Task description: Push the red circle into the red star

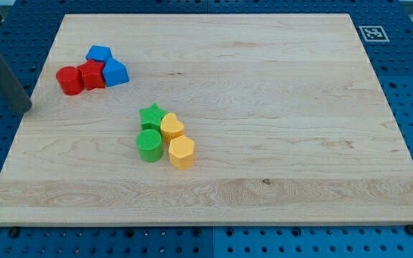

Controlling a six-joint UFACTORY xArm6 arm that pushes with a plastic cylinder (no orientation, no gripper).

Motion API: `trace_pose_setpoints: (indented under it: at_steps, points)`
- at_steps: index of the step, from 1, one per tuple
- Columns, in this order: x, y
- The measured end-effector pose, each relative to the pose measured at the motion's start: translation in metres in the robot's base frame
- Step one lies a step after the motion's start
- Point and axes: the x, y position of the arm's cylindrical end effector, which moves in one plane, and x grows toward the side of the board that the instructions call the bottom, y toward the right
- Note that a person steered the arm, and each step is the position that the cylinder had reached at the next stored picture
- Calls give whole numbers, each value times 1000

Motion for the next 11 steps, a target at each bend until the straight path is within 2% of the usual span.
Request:
trace_pose_setpoints:
  at_steps: [1,3,7,8,10,11]
  points:
    - [1,0]
    - [-40,18]
    - [-51,76]
    - [-50,93]
    - [-12,189]
    - [8,213]
